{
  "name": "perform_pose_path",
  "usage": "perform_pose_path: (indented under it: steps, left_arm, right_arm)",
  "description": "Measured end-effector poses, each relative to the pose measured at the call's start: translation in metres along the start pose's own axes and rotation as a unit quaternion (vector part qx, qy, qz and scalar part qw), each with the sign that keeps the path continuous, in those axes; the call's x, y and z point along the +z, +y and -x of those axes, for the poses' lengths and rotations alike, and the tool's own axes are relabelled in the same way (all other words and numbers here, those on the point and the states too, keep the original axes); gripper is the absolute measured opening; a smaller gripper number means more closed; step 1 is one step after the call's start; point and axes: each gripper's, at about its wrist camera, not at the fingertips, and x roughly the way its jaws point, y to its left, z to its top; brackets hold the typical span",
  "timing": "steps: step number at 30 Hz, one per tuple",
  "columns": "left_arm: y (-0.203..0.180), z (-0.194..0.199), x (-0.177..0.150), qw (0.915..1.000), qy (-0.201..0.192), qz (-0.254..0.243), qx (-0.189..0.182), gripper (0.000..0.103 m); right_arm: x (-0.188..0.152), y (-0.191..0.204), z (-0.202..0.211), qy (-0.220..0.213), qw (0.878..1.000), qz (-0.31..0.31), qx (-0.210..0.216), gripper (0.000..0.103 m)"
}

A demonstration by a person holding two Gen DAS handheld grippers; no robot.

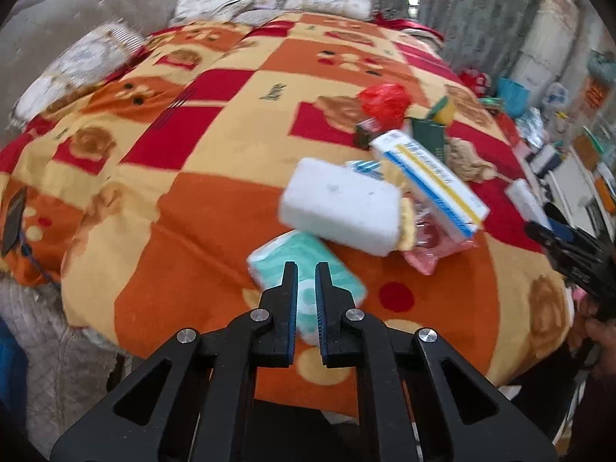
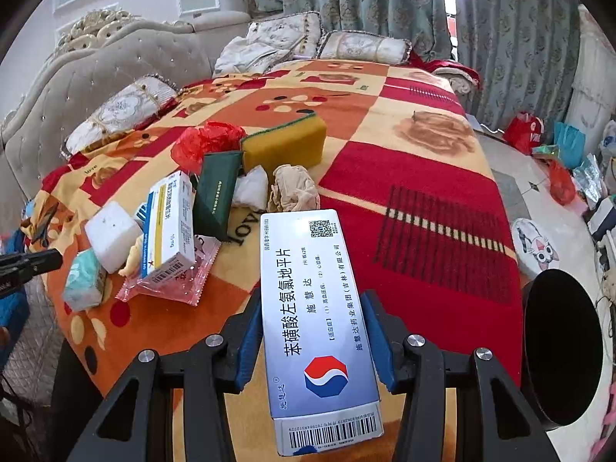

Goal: Collect trash
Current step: 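Grasp the teal tissue pack with the left tool while the right tool grasps the white medicine box, then carry both items to the black bin and open both tools over it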

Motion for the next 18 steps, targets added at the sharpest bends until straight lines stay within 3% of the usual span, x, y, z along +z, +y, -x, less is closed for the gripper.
perform_pose_path:
  steps: [3, 6, 9, 18]
  left_arm:
    - [0.014, -0.012, -0.006, 0.998, 0.026, 0.055, -0.019, 0.013]
    - [0.017, -0.018, -0.01, 0.9962, 0.026, 0.079, -0.026, 0.045]
    - [0.015, -0.022, -0.008, 0.9935, 0.015, 0.102, -0.047, 0.056]
    - [-0.004, -0.053, -0.002, 0.9969, 0.021, 0.074, -0.019, 0.057]
  right_arm:
    - [-0.002, -0.001, 0.0, 0.002, 1.0, -0.004, 0.004, 0.048]
    - [-0.004, -0.001, -0.004, 0.011, 1.0, -0.004, 0.007, 0.048]
    - [-0.005, 0.0, -0.006, 0.014, 1.0, -0.004, 0.006, 0.048]
    - [-0.003, -0.005, -0.009, 0.017, 1.0, -0.017, 0.014, 0.048]
